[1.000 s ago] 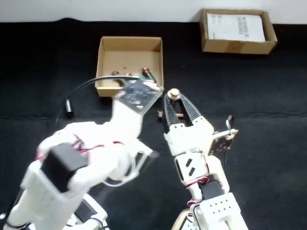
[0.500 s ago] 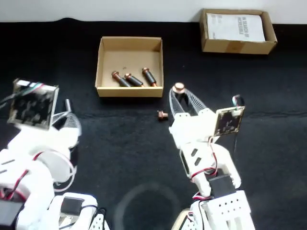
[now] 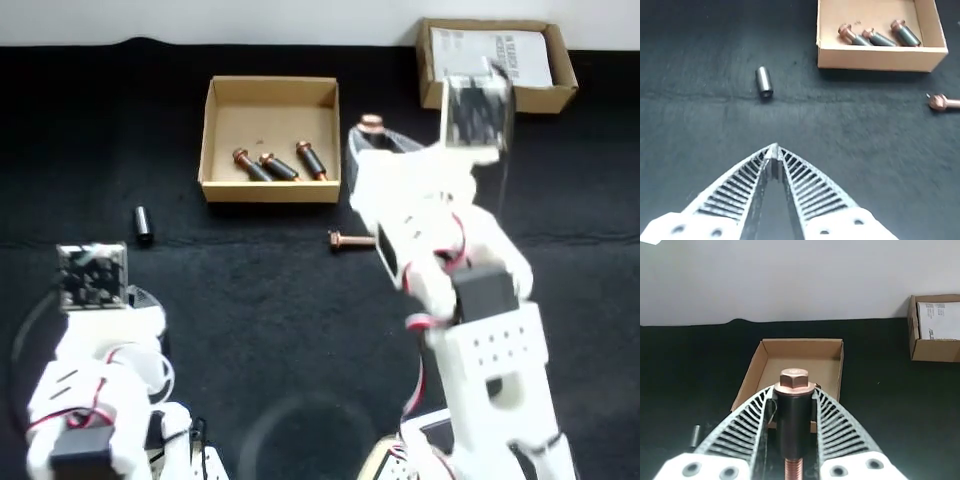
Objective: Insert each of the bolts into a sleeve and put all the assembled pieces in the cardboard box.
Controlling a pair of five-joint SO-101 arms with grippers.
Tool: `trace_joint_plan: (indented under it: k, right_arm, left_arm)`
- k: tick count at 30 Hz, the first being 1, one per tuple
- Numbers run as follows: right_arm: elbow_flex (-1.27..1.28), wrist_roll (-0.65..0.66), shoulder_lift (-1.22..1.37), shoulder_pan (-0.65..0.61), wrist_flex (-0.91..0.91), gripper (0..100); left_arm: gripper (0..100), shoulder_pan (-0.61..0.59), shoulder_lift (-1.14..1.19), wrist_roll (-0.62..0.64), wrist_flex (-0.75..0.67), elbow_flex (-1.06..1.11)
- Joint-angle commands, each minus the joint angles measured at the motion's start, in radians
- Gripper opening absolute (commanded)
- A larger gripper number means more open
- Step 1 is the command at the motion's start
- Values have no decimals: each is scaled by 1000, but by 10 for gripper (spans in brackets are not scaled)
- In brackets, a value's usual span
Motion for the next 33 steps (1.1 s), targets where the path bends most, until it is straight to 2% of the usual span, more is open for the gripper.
trace_joint_plan:
  k: [1, 8, 13, 20, 24, 33]
  right_arm:
    - [-302, -3, 160, -24, 108, 8]
    - [-648, -3, 519, -39, 140, 8]
    - [-835, 0, 760, -39, 133, 8]
    - [-1118, 137, 1115, -74, 104, 8]
    - [-1259, 146, 1311, -77, 8, 8]
    - [-1520, 146, 1656, -79, -101, 8]
  left_arm:
    - [9, -5, -147, -5, -163, 223]
    - [9, -5, -119, -2, -468, 467]
    - [9, -5, -122, -2, -618, 611]
    - [9, -5, -122, 2, -614, 613]
    - [9, 2, -122, -3, -480, 613]
    - [9, -4, -122, -3, -497, 613]
